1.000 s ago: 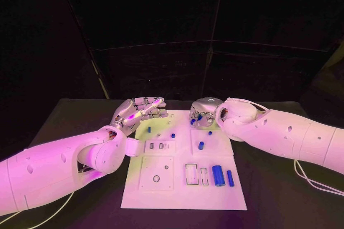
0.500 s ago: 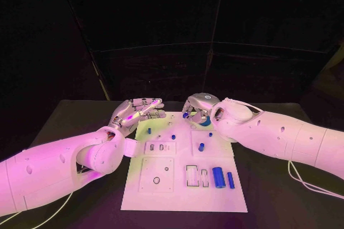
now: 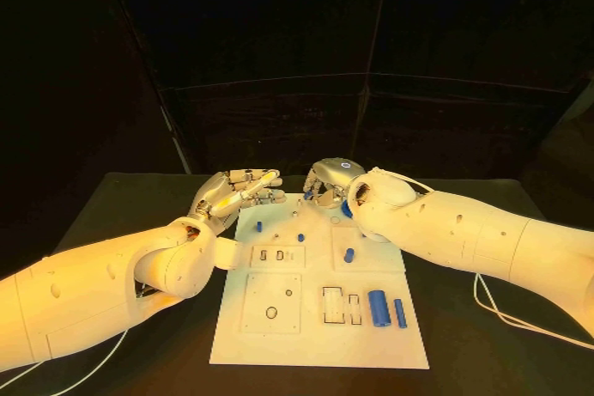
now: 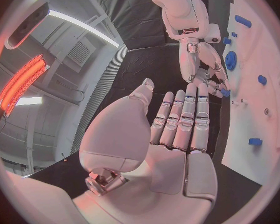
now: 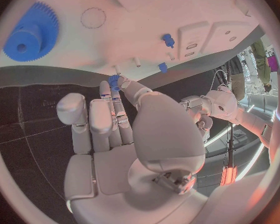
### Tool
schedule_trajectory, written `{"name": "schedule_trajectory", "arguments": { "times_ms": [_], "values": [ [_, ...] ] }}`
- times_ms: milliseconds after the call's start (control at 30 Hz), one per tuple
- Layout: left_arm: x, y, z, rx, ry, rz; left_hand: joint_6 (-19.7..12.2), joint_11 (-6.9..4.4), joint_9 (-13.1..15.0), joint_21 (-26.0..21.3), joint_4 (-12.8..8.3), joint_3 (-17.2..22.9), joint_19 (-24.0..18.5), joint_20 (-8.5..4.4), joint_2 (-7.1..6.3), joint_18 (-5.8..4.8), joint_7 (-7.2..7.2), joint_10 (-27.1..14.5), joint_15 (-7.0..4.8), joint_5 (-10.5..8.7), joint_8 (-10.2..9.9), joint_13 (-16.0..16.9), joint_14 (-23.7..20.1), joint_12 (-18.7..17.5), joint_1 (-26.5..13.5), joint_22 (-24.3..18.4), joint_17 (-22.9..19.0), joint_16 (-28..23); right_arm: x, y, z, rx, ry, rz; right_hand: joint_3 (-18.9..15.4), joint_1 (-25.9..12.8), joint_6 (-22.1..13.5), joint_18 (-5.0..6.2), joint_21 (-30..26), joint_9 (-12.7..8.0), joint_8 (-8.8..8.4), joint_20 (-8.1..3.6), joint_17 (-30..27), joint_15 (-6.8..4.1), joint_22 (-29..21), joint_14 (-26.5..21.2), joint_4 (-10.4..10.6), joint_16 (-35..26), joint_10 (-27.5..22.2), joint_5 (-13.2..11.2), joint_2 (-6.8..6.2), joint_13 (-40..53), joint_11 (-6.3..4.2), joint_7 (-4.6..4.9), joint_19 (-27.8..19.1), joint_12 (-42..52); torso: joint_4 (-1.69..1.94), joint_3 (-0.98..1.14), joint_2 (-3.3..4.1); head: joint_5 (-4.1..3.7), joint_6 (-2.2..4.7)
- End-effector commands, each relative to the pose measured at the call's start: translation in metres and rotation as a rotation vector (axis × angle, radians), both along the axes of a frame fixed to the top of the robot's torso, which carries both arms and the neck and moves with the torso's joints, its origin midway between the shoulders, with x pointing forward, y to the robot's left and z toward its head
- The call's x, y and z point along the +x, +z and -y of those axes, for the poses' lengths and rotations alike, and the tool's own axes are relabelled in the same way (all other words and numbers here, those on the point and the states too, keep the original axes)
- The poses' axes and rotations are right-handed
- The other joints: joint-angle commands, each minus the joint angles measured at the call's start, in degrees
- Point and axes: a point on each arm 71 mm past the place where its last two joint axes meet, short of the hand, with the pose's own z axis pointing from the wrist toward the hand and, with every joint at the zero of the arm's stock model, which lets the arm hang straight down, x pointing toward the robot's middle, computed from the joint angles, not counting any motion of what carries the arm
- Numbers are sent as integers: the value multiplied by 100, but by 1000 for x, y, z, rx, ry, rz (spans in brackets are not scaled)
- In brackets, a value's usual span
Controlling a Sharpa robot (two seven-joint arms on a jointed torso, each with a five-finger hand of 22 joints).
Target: Assemble the parts on the task board
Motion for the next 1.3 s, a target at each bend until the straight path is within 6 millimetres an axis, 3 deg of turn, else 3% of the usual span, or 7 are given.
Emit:
{"name": "schedule_trajectory", "arguments": {
  "times_ms": [33, 1300],
  "values": [
    [1, 2, 1, -9, -11, 8, 45, 9, -7, 39, -30, 2, 47, -8, 43, 24, 57, 20, -2, 21, -33, -7, 21, -32, 10, 4, -9, -10, 3, -1, -3, 4, -8, -17, -6, -54, -11, -31, 9, -10, -23, 23, -8, -13, 0, 156, 46, 24, 13, -43, -19, -9, 1, -6, 8, -24, -11, 5, -3, -1, -5],
    [4, 5, 1, -6, -4, 17, 48, 9, -10, 39, -36, -1, 50, -8, 47, 23, 56, 23, -2, 21, -36, -7, 23, -36, 10, 3, -11, -12, 11, -9, -28, -47, 15, -70, -15, -58, -85, -16, -30, -22, -68, 38, -96, 5, -81, 121, 83, -28, -85, -87, -65, -27, 26, 14, -67, -41, -13, 2, 4, 18, -32]
  ]
}}
